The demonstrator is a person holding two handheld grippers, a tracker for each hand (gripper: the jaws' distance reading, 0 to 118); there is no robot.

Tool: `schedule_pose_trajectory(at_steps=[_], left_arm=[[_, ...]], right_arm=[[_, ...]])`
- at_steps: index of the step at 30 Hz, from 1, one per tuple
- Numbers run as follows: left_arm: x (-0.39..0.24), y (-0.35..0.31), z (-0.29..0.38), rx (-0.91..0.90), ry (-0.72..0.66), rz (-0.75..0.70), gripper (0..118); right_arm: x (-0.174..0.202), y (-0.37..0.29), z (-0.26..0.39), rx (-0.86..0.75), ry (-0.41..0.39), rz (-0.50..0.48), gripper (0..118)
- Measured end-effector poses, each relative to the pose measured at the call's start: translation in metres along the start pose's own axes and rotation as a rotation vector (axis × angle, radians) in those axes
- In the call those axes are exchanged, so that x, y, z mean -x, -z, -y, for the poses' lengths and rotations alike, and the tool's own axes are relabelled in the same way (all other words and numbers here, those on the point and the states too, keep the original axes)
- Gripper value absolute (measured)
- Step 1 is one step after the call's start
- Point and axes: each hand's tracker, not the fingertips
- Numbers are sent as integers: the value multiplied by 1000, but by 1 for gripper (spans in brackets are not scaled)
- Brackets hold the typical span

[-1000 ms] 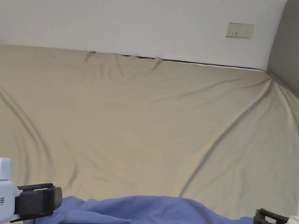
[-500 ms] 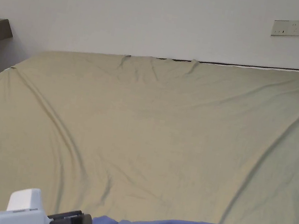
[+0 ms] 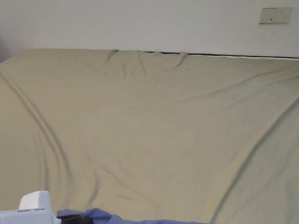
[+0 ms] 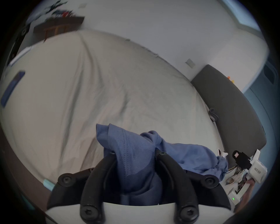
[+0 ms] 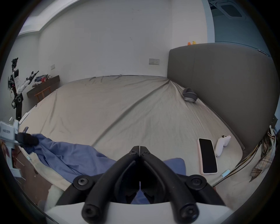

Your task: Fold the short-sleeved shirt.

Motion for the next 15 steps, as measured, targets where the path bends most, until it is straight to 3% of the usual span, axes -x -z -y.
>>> schedule_pose_trajectory(at_steps=[6, 13, 15], left_arm=[[-92, -18, -3, -61, 163, 66, 31], [-188, 65, 38, 178, 266, 251, 32], [-201, 90, 49, 239, 256, 264, 41]], right_arm=[[-11, -1, 14, 32, -3, 67, 0], [-12, -1, 24, 61, 32, 34, 0], [-16, -2, 26, 67, 59, 23, 0]])
